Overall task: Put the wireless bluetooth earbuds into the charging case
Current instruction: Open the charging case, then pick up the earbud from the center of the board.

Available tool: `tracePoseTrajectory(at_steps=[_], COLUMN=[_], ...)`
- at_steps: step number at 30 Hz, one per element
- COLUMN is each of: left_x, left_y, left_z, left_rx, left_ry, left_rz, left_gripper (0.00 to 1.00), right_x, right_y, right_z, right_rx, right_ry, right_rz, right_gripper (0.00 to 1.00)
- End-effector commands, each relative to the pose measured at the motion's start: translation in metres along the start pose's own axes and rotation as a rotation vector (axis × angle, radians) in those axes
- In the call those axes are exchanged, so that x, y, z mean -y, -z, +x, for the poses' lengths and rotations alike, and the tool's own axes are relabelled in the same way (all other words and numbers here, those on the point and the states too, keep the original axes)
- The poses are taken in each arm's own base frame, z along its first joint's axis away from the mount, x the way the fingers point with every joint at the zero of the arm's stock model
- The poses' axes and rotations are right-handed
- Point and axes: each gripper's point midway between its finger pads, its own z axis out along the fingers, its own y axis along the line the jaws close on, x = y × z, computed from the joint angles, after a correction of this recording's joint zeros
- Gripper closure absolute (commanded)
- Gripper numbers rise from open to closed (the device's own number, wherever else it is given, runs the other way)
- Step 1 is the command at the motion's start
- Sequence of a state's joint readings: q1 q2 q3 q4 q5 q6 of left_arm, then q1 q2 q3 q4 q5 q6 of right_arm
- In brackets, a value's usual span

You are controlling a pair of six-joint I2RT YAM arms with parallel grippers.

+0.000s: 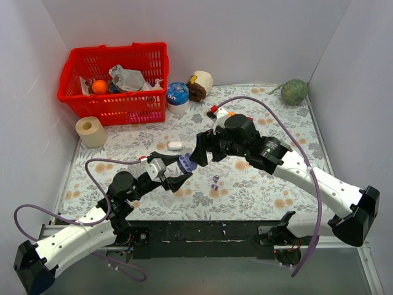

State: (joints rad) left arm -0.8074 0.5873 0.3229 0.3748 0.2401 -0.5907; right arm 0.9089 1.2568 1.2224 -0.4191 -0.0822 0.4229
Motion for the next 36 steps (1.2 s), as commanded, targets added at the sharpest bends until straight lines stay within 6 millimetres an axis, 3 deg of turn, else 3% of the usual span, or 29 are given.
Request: tracePoseTrajectory(at_steps=[1,6,9,17,23,26,29,30,32,33,36], left_x=[-0.004,-0.005,-0.007,-0.008,-0.008,-0.008,-0.007,-0.007,-0.008,-0.009,-0.013], left_y=[-0.004,-0.007,-0.010,-0.015,-0.015,-0.014,-0.013,-0.013,-0.014,-0.014,-0.017], left_z=[-0.026,-0.021,-0.019,-0.022,-0.023,-0.021,-0.019,-0.018,-0.017,-0.015,-0.009], left_rx=[0.059,0.035,0.023,0.016,0.021,0.017,0.014,0.011,0.007,-0.001,-0.033], left_ry=[-0.024,-0.009,-0.003,-0.014,-0.015,-0.014,-0.011,-0.001,0.009,0.017,0.051], left_rz=[-0.014,-0.017,-0.027,-0.021,-0.022,-0.022,-0.019,-0.022,-0.028,-0.037,-0.059], left_gripper=[1.00,1.00,1.00,1.00,1.00,1.00,1.00,0.98,0.87,0.74,0.56], right_x=[-0.020,-0.028,-0.028,-0.021,-0.018,-0.017,-0.016,-0.017,-0.018,-0.018,-0.020], right_y=[0.018,0.013,0.007,-0.004,-0.009,-0.008,-0.006,-0.004,0.000,0.003,0.016], right_z=[-0.029,-0.034,-0.029,-0.018,-0.013,-0.014,-0.016,-0.019,-0.023,-0.026,-0.040], right_rx=[0.110,0.092,0.053,-0.007,-0.024,-0.013,-0.006,0.002,0.013,0.020,0.059], right_ry=[0.030,0.060,0.064,0.060,0.060,0.066,0.076,0.091,0.112,0.136,0.200], right_rz=[-0.080,-0.114,-0.119,-0.095,-0.092,-0.085,-0.079,-0.080,-0.079,-0.078,-0.064], right_gripper=[0.09,0.33,0.43,0.48,0.57,0.70,0.93,0.99,0.99,0.99,0.99])
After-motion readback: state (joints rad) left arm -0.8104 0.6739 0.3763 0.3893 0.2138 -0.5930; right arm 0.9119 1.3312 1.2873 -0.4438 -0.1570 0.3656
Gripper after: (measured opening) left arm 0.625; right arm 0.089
